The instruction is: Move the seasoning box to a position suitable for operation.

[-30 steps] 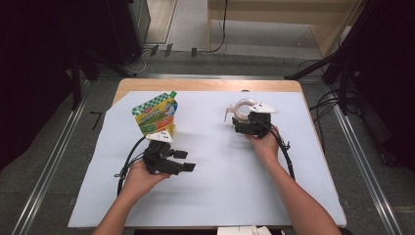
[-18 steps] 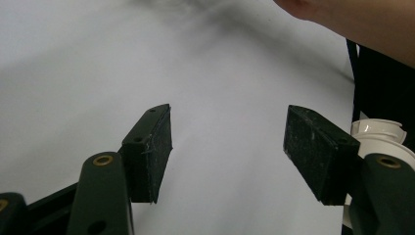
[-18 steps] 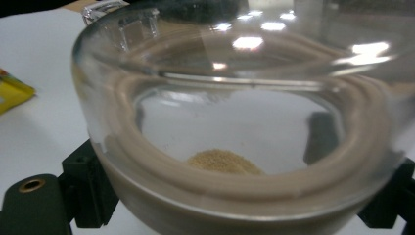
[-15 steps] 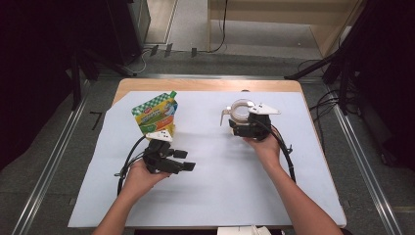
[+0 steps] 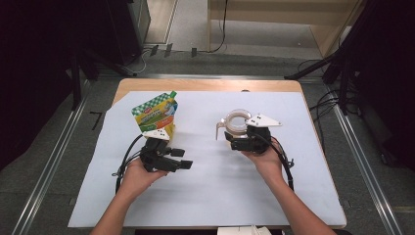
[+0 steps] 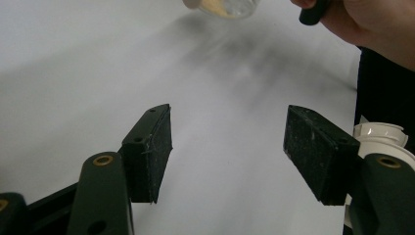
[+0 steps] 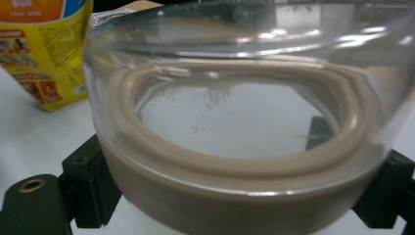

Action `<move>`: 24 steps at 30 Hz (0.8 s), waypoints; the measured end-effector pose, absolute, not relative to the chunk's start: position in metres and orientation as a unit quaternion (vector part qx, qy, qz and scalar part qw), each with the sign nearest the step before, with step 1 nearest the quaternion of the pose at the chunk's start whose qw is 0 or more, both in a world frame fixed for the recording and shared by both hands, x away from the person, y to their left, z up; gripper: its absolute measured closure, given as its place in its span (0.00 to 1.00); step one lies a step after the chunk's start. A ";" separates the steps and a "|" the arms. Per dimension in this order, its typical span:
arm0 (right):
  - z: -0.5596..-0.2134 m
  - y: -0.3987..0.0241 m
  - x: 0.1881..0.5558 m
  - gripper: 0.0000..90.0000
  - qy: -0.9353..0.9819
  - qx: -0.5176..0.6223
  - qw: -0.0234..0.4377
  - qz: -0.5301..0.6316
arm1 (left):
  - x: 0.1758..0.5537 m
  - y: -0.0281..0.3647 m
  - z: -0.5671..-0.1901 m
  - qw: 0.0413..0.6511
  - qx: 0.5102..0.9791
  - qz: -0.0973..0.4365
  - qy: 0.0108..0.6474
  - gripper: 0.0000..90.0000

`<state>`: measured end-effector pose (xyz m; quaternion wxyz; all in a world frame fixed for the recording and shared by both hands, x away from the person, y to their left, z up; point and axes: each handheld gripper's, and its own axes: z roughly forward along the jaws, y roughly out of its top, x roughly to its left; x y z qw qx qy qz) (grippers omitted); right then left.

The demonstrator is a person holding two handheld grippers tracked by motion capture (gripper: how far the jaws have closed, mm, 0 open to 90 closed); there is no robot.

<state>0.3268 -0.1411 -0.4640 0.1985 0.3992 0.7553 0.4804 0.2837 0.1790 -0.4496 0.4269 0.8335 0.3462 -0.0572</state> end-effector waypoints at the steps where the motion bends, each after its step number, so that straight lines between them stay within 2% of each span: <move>1: -0.464 -0.140 0.323 0.13 0.757 0.398 0.196 0.479 | 0.284 0.179 -0.449 0.427 0.834 -0.057 0.346 0.40; 8: -0.472 -0.131 0.299 0.13 0.772 0.388 0.169 0.475 | 0.286 0.177 -0.447 0.426 0.837 -0.054 0.340 0.40; 21: -0.482 -0.098 0.284 0.13 0.800 0.333 0.145 0.477 | 0.288 0.185 -0.443 0.440 0.828 -0.048 0.345 0.40; 24: -0.488 -0.089 0.281 0.13 0.806 0.324 0.126 0.480 | 0.288 0.187 -0.442 0.443 0.825 -0.047 0.349 0.40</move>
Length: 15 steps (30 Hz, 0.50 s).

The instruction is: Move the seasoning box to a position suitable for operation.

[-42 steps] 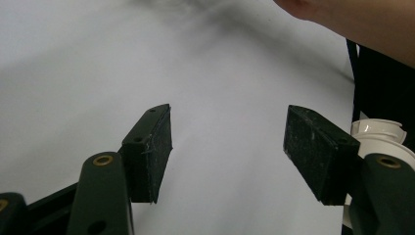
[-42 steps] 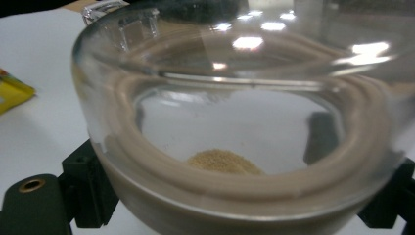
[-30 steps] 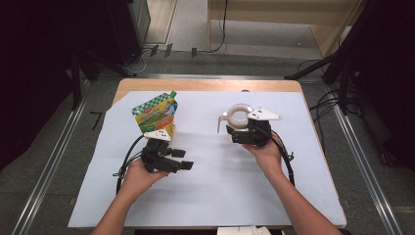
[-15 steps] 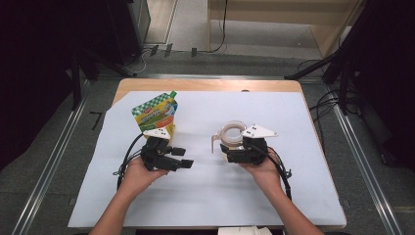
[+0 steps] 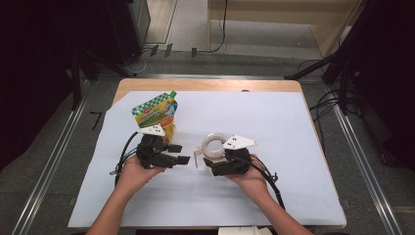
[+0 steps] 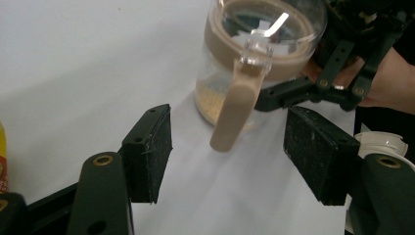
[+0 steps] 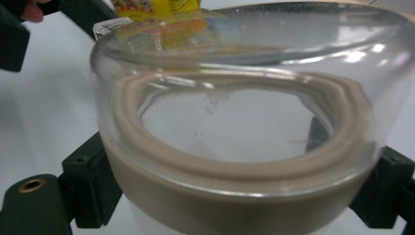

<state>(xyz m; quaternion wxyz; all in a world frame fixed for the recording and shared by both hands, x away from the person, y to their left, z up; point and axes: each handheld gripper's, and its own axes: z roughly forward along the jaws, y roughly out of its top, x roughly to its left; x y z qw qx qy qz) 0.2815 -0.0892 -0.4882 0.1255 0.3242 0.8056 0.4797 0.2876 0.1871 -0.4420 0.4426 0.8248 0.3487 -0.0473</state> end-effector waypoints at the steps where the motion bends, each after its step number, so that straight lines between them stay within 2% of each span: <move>1: -0.488 -0.089 0.281 0.13 0.806 0.324 0.126 0.480 | 0.288 0.187 -0.442 0.442 0.825 -0.047 0.348 0.40; 5: -0.492 -0.086 0.278 0.13 0.805 0.315 0.135 0.484 | 0.287 0.186 -0.443 0.439 0.828 -0.047 0.346 0.40; 11: -0.495 -0.090 0.278 0.12 0.799 0.324 0.121 0.491 | 0.287 0.184 -0.443 0.439 0.829 -0.047 0.343 0.40; 15: -0.499 -0.085 0.276 0.04 0.814 0.318 0.128 0.468 | 0.287 0.183 -0.443 0.438 0.830 -0.049 0.343 0.40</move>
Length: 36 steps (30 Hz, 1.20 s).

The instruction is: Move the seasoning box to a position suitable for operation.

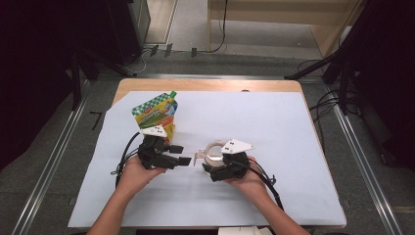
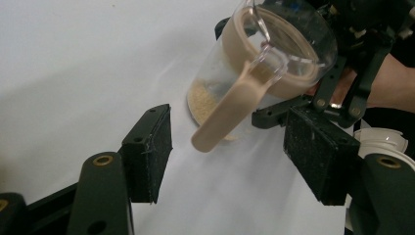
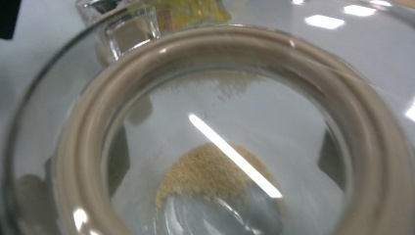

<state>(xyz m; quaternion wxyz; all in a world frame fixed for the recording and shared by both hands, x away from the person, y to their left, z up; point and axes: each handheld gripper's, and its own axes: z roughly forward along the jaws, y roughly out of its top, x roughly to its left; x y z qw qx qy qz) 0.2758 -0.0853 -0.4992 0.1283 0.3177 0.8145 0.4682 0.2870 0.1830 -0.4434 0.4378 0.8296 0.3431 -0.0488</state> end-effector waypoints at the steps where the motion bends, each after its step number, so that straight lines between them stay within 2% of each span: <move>1: -0.500 -0.084 0.275 0.04 0.816 0.318 0.132 0.464 | 0.287 0.183 -0.443 0.438 0.830 -0.048 0.343 0.40; 9: -0.498 -0.089 0.274 0.04 0.819 0.326 0.117 0.457 | 0.287 0.185 -0.443 0.440 0.828 -0.048 0.344 0.40; 12: -0.495 -0.098 0.266 0.04 0.822 0.333 0.080 0.455 | 0.287 0.186 -0.443 0.440 0.828 -0.051 0.344 0.40; 19: -0.485 -0.122 0.254 0.05 0.825 0.341 0.065 0.445 | 0.288 0.184 -0.443 0.437 0.829 -0.051 0.345 0.44; 21: -0.481 -0.134 0.251 0.12 0.825 0.342 0.058 0.446 | 0.288 0.183 -0.443 0.435 0.829 -0.044 0.348 0.45; 23: -0.476 -0.147 0.249 0.24 0.826 0.335 0.038 0.451 | 0.287 0.180 -0.442 0.435 0.829 -0.034 0.350 0.50; 24: -0.476 -0.147 0.249 0.24 0.826 0.335 0.038 0.451 | 0.287 0.180 -0.442 0.435 0.829 -0.034 0.350 0.51; 27: -0.470 -0.155 0.248 0.34 0.829 0.332 0.037 0.448 | 0.287 0.178 -0.443 0.428 0.830 -0.036 0.355 0.55; 33: -0.455 -0.160 0.246 0.46 0.822 0.309 0.082 0.471 | 0.293 0.175 -0.447 0.423 0.830 -0.054 0.360 0.75; 35: -0.455 -0.159 0.246 0.50 0.825 0.308 0.092 0.466 | 0.296 0.173 -0.448 0.420 0.833 -0.056 0.354 0.88; 36: -0.455 -0.159 0.247 0.53 0.826 0.309 0.088 0.464 | 0.296 0.173 -0.448 0.420 0.833 -0.056 0.354 0.91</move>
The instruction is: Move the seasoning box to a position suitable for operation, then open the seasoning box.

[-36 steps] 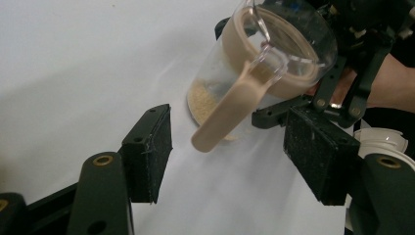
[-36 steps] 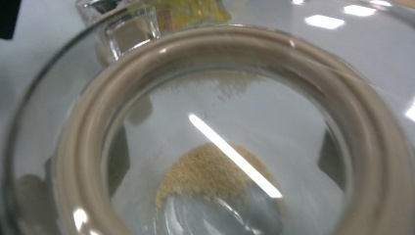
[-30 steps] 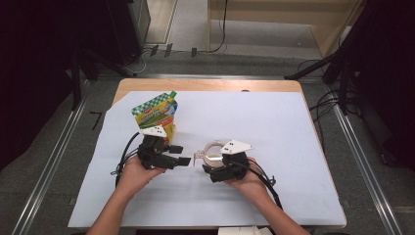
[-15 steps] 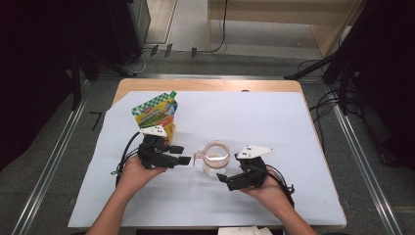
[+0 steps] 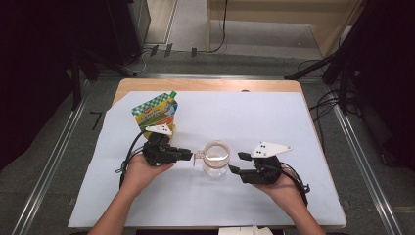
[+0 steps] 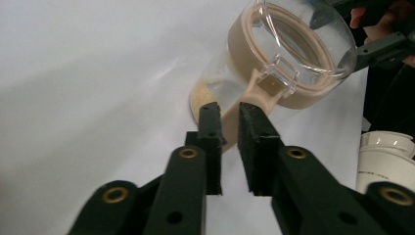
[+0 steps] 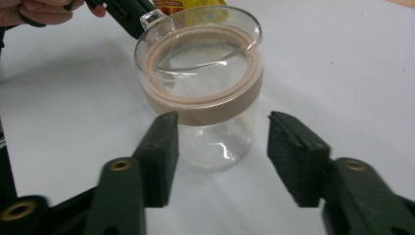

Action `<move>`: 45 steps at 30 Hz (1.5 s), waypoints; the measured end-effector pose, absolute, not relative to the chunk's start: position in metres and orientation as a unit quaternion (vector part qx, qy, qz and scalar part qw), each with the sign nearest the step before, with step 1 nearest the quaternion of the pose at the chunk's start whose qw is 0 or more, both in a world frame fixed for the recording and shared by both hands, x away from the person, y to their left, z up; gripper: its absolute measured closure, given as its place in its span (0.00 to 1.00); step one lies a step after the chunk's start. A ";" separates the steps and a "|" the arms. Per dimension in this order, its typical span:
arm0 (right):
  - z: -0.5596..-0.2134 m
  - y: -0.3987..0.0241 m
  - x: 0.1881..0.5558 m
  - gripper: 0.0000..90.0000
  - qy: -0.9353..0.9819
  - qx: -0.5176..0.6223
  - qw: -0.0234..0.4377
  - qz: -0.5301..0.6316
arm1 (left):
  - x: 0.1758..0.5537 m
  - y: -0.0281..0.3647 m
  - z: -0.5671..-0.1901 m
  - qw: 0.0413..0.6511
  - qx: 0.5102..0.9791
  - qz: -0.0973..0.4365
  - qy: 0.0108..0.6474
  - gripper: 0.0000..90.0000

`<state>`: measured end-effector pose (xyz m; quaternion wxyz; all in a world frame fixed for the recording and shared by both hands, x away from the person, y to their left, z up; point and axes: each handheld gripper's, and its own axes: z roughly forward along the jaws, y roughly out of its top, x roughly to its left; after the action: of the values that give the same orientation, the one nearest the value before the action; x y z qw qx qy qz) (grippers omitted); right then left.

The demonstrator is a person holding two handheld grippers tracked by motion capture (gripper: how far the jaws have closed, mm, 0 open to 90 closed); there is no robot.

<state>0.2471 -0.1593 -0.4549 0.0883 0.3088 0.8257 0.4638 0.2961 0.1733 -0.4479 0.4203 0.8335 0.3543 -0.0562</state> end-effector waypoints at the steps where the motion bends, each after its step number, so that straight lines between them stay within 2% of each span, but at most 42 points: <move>1: -0.455 -0.159 0.249 0.59 0.826 0.310 0.082 0.463 | 0.299 0.171 -0.450 0.418 0.837 -0.054 0.349 0.94; 2: -0.455 -0.159 0.249 0.59 0.826 0.310 0.082 0.463 | 0.299 0.171 -0.450 0.418 0.837 -0.054 0.349 0.95; 3: -0.453 -0.160 0.253 0.65 0.826 0.315 0.055 0.465 | 0.300 0.169 -0.452 0.414 0.840 -0.053 0.347 0.96; 4: -0.453 -0.160 0.253 0.65 0.826 0.315 0.055 0.465 | 0.301 0.168 -0.453 0.413 0.841 -0.052 0.345 0.96; 8: -0.449 -0.160 0.254 0.78 0.825 0.309 0.064 0.468 | 0.300 0.164 -0.455 0.404 0.848 -0.040 0.341 0.99; 9: -0.449 -0.159 0.254 0.84 0.827 0.311 0.059 0.464 | 0.300 0.164 -0.455 0.406 0.848 -0.039 0.339 0.99; 10: -0.449 -0.159 0.254 0.84 0.827 0.311 0.059 0.464 | 0.300 0.165 -0.454 0.408 0.847 -0.039 0.339 0.99; 11: -0.450 -0.158 0.252 0.89 0.829 0.314 0.053 0.459 | 0.300 0.164 -0.454 0.408 0.847 -0.037 0.337 0.99; 20: -0.452 -0.152 0.246 1.00 0.833 0.319 0.036 0.451 | 0.301 0.163 -0.455 0.403 0.851 -0.033 0.336 0.99; 33: -0.452 -0.150 0.249 1.00 0.833 0.321 0.061 0.447 | 0.300 0.161 -0.457 0.401 0.850 -0.044 0.339 1.00; 45: -0.455 -0.152 0.257 1.00 0.823 0.338 0.064 0.452 | 0.290 0.152 -0.457 0.407 0.853 -0.059 0.323 1.00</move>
<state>0.2570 -0.1519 -0.4553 0.0635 0.3381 0.8232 0.4516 0.2898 0.1523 -0.4565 0.4067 0.8526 0.3228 -0.0592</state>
